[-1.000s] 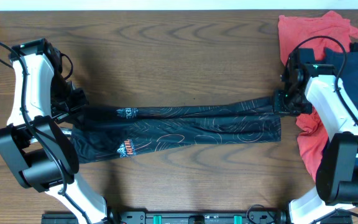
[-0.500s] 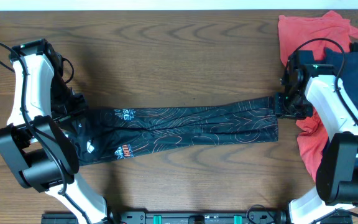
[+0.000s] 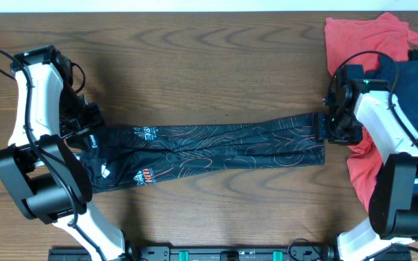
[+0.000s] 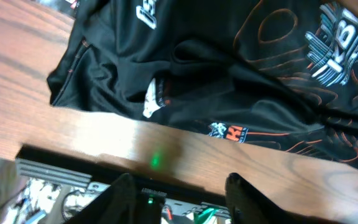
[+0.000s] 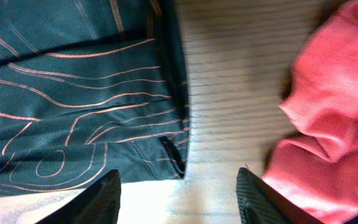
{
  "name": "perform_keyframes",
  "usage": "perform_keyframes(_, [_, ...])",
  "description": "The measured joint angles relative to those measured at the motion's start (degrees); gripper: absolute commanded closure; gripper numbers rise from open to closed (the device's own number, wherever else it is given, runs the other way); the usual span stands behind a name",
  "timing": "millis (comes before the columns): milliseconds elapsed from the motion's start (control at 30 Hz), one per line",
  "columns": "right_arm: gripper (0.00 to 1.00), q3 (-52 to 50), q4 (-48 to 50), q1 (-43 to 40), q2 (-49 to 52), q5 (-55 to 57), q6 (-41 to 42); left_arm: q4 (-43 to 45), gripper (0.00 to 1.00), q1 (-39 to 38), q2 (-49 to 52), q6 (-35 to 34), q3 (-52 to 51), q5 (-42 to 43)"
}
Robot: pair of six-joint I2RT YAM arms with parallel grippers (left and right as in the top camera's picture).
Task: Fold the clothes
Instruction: 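Fold the far half toward the front with both grippers, forming a long strip, then lift the strip's right end with the right gripper and fold it leftward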
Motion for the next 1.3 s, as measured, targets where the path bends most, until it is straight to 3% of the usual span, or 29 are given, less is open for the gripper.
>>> perform_keyframes(400, [0.28,-7.13,12.15,0.0,0.0,-8.94,-6.05,2.69,0.47,0.0,0.0,0.0,-1.53,0.33])
perform_keyframes(600, [0.28,-12.26,19.5,0.0,-0.61,-10.51,-6.8,4.63,0.47,0.0,0.0,0.0,-3.78,0.57])
perform_keyframes(700, [0.42,-14.08,22.01,-0.02,-1.73,-10.82,-7.26,4.79,0.47,0.0,0.0,0.0,-4.39,0.9])
perform_keyframes(900, [0.94,-15.52,24.41,-0.04,-2.01,-12.72,-7.3,5.53,0.47,-0.46,0.0,0.0,-4.48,1.16])
perform_keyframes(933, [0.99,-15.76,24.65,-0.04,-1.97,-12.98,-7.04,5.51,0.47,-0.7,0.0,0.0,-4.48,1.18])
perform_keyframes(1300, [0.99,-13.97,21.9,-2.84,-1.66,-7.41,-1.92,5.51,0.46,-1.99,0.0,0.0,-4.48,1.33])
